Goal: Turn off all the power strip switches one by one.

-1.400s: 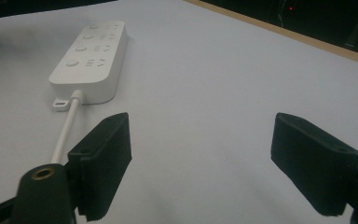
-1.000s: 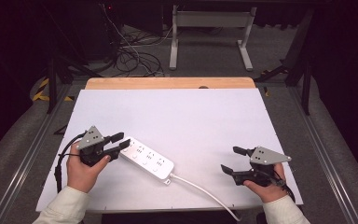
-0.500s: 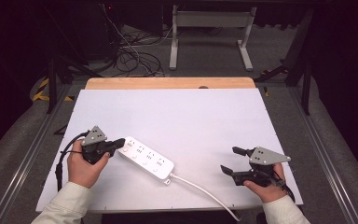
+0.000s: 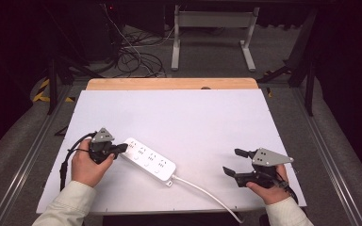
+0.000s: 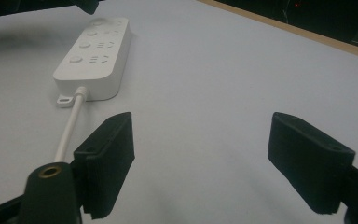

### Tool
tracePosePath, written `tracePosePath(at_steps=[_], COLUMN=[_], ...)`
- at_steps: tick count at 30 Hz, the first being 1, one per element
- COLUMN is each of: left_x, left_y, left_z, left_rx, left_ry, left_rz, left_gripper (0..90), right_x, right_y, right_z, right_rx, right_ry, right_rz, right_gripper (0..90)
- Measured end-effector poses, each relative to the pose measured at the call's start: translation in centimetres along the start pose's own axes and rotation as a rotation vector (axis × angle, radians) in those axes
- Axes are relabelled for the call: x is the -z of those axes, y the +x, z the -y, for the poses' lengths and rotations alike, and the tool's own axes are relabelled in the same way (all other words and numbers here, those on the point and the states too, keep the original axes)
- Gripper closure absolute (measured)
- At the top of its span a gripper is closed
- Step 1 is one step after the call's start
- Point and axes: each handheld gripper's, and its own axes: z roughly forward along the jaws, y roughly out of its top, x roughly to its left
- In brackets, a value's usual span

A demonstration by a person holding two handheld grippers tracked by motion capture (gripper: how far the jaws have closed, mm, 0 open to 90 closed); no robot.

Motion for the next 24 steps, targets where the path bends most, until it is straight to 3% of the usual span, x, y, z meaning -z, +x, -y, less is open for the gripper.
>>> tracePosePath(at_steps=[8,24], left_x=[-0.67,-1.07], left_y=[0.04,-0.01], left_z=[0.06,0.15], left_rx=[-0.004,-0.018], left_ry=[0.035,0.043], left_rz=[-0.014,-0.031], left_gripper=[90.0,90.0], right_x=[-0.03,-0.05], right_y=[0.00,0.04], right_z=[0.02,0.03], right_rx=[0.001,0.005], right_ry=[0.002,0.003], right_rz=[-0.003,-0.007], right_gripper=[23.8,23.9])
